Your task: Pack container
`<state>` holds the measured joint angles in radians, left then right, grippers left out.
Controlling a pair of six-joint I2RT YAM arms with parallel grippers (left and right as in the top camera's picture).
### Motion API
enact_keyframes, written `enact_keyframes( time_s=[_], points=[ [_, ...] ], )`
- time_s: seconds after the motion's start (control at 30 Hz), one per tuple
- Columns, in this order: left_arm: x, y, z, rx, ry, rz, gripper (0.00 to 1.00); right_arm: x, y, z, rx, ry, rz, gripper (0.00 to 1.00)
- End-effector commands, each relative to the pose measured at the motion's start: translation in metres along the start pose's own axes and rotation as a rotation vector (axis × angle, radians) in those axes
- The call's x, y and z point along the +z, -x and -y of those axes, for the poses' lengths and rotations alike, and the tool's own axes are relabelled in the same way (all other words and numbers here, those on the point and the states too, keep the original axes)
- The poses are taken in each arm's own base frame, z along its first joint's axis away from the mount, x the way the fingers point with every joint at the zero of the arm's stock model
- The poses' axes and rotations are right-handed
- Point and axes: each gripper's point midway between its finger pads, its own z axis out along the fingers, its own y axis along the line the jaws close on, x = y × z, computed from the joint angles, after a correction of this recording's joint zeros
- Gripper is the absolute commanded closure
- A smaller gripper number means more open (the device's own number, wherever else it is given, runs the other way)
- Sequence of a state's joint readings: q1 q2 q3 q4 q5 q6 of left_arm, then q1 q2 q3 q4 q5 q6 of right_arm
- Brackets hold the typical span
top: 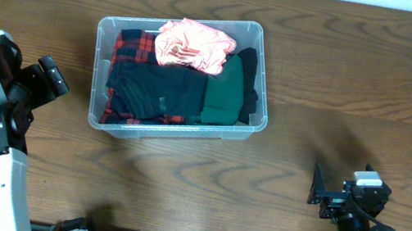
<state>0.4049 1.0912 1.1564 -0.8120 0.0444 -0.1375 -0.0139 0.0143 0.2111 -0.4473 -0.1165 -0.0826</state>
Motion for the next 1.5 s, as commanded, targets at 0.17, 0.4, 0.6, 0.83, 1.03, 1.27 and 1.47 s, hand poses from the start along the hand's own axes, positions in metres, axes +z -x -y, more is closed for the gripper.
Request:
enact_keyframes(
  time_s=[0.17,0.4,0.6,0.83,1.03,1.27,1.47],
  points=[
    [-0.003,0.005,-0.004,-0.007,0.017,0.015,0.02,0.016,-0.018,0.000,0.021,-0.001,0.021,0.01],
    [-0.004,0.005,-0.004,-0.007,0.017,0.015,0.02,0.016,-0.019,0.000,0.022,-0.001,0.016,0.01],
    [-0.003,0.005,-0.004,-0.007,0.017,0.015,0.02,0.016,-0.019,0.000,0.022,-0.001,0.016,0.01],
    [-0.003,0.005,-0.004,-0.007,0.017,0.015,0.02,0.016,-0.019,0.000,0.022,-0.001,0.016,0.01],
    [-0.003,0.005,-0.004,-0.007,0.017,0.015,0.02,0.016,-0.019,0.000,0.022,-0.001,0.016,0.01],
    [-0.004,0.005,-0.003,-0.005,0.015,0.015,0.02,0.016,-0.019,0.000,0.022,-0.001,0.016,0.01],
    [-0.028,0.006,0.004,0.009,-0.016,0.089,0.02,0.016,-0.019,0.000,0.022,0.000,0.016,0.01]
  ],
)
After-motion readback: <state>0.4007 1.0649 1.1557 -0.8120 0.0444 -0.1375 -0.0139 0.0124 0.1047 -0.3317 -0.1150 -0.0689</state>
